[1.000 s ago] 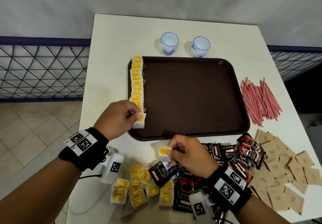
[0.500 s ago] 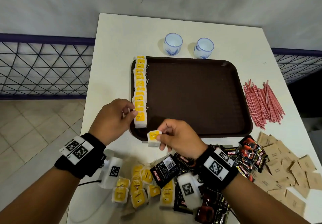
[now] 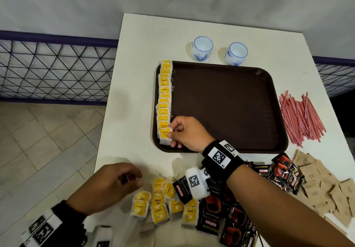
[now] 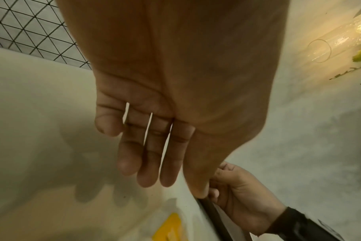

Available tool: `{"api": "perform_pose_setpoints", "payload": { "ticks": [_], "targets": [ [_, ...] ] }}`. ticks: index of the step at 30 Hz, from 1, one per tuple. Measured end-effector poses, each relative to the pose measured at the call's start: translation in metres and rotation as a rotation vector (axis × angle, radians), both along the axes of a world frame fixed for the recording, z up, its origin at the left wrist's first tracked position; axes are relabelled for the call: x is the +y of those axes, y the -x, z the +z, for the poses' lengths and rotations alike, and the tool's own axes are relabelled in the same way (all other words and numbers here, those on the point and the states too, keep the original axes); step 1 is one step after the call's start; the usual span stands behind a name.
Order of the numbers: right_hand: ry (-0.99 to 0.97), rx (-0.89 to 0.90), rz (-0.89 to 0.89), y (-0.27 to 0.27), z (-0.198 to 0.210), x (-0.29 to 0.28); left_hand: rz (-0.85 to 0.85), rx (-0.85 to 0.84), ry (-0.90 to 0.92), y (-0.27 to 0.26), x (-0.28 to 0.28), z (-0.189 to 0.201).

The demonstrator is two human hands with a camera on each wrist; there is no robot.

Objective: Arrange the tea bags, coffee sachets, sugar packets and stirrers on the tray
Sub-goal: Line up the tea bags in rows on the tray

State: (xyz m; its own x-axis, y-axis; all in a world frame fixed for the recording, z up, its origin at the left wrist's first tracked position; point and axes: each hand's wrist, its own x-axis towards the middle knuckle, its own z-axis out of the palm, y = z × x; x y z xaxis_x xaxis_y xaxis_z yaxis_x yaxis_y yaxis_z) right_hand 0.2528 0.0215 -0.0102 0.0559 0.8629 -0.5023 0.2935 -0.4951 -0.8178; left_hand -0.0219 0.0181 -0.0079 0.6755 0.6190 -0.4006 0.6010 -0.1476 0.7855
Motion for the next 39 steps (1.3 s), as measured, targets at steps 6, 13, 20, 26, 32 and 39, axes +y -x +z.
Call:
{"api": "perform_pose_setpoints", "payload": {
  "ticks": [6, 13, 20, 26, 32, 39],
  "targets": [
    [0.015, -0.093, 0.001, 0.006, -0.002, 0.003, -0.061, 0.028, 0.084, 0.006, -0.006, 0.001],
    [-0.132, -0.349, 0.059, -0.001, 0.022, -0.019, -0.160, 0.167, 0.080, 0.001, -0.015, 0.001],
    [-0.085, -0.306, 0.546, -0.011, 0.030, -0.076, -0.200, 0.144, 0.024, 0.004, -0.017, -0.005],
    [0.062, -0.323, 0.659, -0.021, 0.029, -0.095, -0.163, 0.102, -0.017, 0.000, -0.018, -0.001],
    [0.044, -0.381, 0.625, -0.037, 0.040, -0.100, -0.105, 0.082, -0.005, -0.003, -0.014, 0.009],
    [0.045, -0.584, 0.575, -0.058, 0.044, -0.104, -0.037, 0.050, 0.045, -0.006, -0.010, 0.015]
  ]
}}
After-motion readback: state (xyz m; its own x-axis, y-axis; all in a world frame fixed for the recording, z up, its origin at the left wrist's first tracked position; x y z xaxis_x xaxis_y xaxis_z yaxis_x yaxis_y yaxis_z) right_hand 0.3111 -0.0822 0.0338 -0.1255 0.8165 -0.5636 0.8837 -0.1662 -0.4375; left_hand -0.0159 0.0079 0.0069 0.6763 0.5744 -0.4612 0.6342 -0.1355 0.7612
